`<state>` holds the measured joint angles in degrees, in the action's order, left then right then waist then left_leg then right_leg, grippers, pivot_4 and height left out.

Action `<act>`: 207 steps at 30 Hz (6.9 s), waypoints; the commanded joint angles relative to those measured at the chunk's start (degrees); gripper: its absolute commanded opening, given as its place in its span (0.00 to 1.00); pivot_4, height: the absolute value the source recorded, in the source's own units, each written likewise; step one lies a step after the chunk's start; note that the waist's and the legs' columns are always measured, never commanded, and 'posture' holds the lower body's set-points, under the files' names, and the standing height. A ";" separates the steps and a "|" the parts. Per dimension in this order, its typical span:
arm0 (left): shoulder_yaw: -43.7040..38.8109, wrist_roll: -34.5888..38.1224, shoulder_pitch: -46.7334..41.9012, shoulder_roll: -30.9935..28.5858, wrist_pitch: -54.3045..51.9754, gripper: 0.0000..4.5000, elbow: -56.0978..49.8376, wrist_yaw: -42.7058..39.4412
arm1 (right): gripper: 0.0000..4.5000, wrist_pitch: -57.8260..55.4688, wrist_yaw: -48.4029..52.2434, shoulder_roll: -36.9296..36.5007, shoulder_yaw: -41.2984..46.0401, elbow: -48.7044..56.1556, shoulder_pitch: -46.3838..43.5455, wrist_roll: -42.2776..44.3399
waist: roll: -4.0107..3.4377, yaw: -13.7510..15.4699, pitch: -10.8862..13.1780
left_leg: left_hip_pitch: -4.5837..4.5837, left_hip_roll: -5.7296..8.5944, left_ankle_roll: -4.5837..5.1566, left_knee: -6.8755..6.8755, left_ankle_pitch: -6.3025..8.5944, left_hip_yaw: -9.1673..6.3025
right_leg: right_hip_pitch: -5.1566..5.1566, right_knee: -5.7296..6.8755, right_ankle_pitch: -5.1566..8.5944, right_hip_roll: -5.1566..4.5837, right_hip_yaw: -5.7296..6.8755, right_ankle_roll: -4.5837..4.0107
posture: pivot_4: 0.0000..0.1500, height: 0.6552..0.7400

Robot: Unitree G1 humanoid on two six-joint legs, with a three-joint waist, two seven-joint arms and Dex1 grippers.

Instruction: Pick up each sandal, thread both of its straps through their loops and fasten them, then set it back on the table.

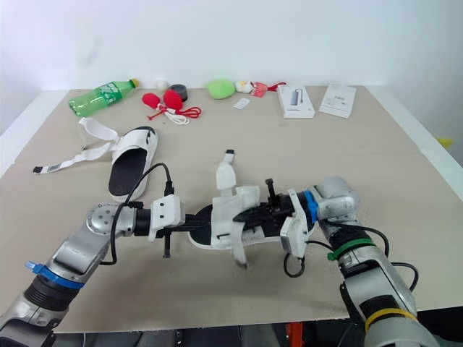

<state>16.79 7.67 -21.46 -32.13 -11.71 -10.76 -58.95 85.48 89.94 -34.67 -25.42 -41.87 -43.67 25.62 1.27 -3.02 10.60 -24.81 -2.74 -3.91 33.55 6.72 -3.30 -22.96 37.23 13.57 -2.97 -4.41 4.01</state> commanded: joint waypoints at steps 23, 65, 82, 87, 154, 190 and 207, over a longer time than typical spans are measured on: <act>0.05 0.16 -1.79 -0.99 1.01 0.00 1.93 -1.41 | 0.99 -10.38 2.56 -18.52 -9.69 6.76 -1.67 12.22 | -0.02 0.24 0.01 | 0.06 -0.01 0.01 -0.02 0.01 0.03 | 0.06 -0.01 0.06 -0.01 -0.04 -0.03 | 1.00 1.00; 0.86 -2.09 -4.56 2.51 0.87 0.00 3.13 1.43 | 0.62 -132.12 -27.28 -20.26 16.06 59.55 28.25 21.49 | 0.05 1.01 -0.04 | -0.46 0.01 0.08 0.48 0.10 0.15 | -0.29 0.04 0.02 -0.03 -0.13 0.10 | 1.00 1.00; 0.70 -2.40 -4.36 2.59 1.21 0.00 3.63 2.02 | 0.01 -144.49 -27.17 -15.19 19.24 57.90 24.62 26.24 | 0.09 0.94 -0.06 | -0.45 0.01 0.09 0.48 0.10 0.14 | -0.28 0.04 0.01 -0.02 -0.13 0.10 | 1.00 1.00; 1.10 -2.69 -4.42 2.53 1.71 0.00 4.14 2.01 | 0.01 -158.68 -28.12 -14.29 24.09 52.57 10.64 36.90 | 0.09 0.67 -0.05 | -0.47 0.00 0.09 0.52 0.10 0.14 | -0.28 0.04 -0.06 -0.02 -0.14 0.12 | 1.00 1.00; 2.93 -5.73 -4.78 5.50 2.35 0.00 5.28 2.85 | 0.01 -170.30 -30.01 -15.32 16.21 54.74 6.77 24.68 | 0.15 0.76 -0.08 | -0.72 0.02 0.39 0.57 0.29 0.09 | -0.38 -0.07 0.01 0.02 -0.13 0.20 | 1.00 1.00; 2.65 -5.66 -5.63 5.45 2.93 0.00 6.55 2.60 | 0.04 -167.99 -33.31 -9.86 21.57 51.06 1.99 25.46 | 0.15 0.51 -0.08 | -0.76 0.02 0.43 0.63 0.32 0.09 | -0.39 -0.07 -0.01 0.01 -0.13 0.21 | 1.00 1.00; 3.29 -5.67 -5.88 6.00 3.13 0.00 6.64 2.43 | 0.13 -166.24 -32.84 -13.77 21.49 57.07 9.36 26.83 | 0.15 0.51 -0.08 | -0.75 0.02 0.44 0.69 0.32 0.09 | -0.38 -0.07 -0.04 0.01 -0.13 0.18 | 1.00 1.00</act>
<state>20.19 2.25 -27.19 -25.92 -8.77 -3.39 -56.68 -80.41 55.74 -47.00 -4.46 14.49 -32.92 51.55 1.42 -2.51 10.52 -25.56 -2.72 -3.47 34.26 7.04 -3.21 -23.33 37.16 13.53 -2.96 -4.54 4.19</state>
